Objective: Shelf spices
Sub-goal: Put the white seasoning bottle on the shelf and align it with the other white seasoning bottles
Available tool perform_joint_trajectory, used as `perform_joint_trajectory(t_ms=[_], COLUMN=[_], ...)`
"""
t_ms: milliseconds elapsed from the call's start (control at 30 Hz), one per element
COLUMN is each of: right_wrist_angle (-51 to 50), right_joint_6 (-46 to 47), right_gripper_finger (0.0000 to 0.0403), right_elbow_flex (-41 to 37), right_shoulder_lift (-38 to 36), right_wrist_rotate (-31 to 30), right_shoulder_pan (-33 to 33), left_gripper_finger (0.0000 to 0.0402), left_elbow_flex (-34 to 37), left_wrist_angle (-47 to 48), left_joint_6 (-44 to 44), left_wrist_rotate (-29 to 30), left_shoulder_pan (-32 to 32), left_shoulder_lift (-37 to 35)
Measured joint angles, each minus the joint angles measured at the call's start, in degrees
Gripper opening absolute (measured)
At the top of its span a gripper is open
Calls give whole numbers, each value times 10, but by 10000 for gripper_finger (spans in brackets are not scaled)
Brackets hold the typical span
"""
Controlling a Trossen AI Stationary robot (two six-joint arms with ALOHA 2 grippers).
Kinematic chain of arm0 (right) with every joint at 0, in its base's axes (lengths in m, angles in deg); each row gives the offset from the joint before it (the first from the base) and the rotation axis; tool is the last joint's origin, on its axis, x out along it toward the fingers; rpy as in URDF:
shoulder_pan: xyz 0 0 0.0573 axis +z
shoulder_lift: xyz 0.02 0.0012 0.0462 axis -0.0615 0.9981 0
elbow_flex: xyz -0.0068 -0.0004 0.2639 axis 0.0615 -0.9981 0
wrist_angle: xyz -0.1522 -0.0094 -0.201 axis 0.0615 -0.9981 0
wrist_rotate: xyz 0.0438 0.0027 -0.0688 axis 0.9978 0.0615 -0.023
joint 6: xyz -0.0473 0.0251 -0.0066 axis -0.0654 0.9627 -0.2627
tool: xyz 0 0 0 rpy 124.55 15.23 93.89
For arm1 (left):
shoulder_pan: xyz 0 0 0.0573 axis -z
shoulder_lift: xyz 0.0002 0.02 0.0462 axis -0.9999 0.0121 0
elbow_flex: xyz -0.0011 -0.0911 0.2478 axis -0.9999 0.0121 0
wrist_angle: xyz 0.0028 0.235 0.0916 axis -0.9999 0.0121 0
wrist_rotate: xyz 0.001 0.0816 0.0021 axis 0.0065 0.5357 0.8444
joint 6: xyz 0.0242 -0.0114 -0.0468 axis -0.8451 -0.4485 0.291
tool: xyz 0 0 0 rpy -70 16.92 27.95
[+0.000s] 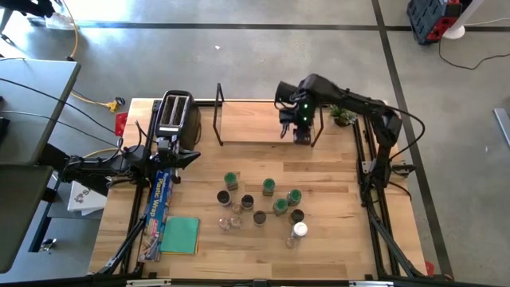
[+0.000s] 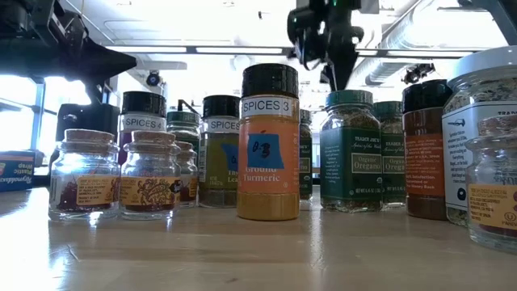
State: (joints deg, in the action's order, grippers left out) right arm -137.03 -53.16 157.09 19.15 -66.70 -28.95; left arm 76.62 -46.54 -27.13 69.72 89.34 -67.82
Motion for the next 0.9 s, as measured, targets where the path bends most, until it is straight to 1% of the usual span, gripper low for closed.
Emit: perform_joint_trajectory(t_ms=[167, 267, 333, 500, 700, 900], right_wrist_angle=[33, 42, 60, 99, 111, 110], right_joint_6=[20, 23, 36, 66, 80, 84], right_gripper_finger=[43, 9, 3, 7, 5, 5], right_elbow_flex=[-80, -113, -125, -135, -135, -135], right_shoulder_lift=[0, 0, 1, 1, 1, 1], right_wrist_rotate=[-59, -70, -72, -85, -96, -96], right_shoulder_pan=[-3, -9, -12, -13, -18, -37], left_gripper_finger=[0, 0, 0, 0, 0, 0], left_elbow_flex=[0, 0, 0, 0, 0, 0], left_wrist_angle=[5, 7, 8, 8, 9, 11], left_joint_6=[0, 0, 0, 0, 0, 0], left_wrist_rotate=[0, 0, 0, 0, 0, 0], left_shoulder_pan=[0, 0, 0, 0, 0, 0], left_shoulder_lift=[0, 0, 0, 0, 0, 0])
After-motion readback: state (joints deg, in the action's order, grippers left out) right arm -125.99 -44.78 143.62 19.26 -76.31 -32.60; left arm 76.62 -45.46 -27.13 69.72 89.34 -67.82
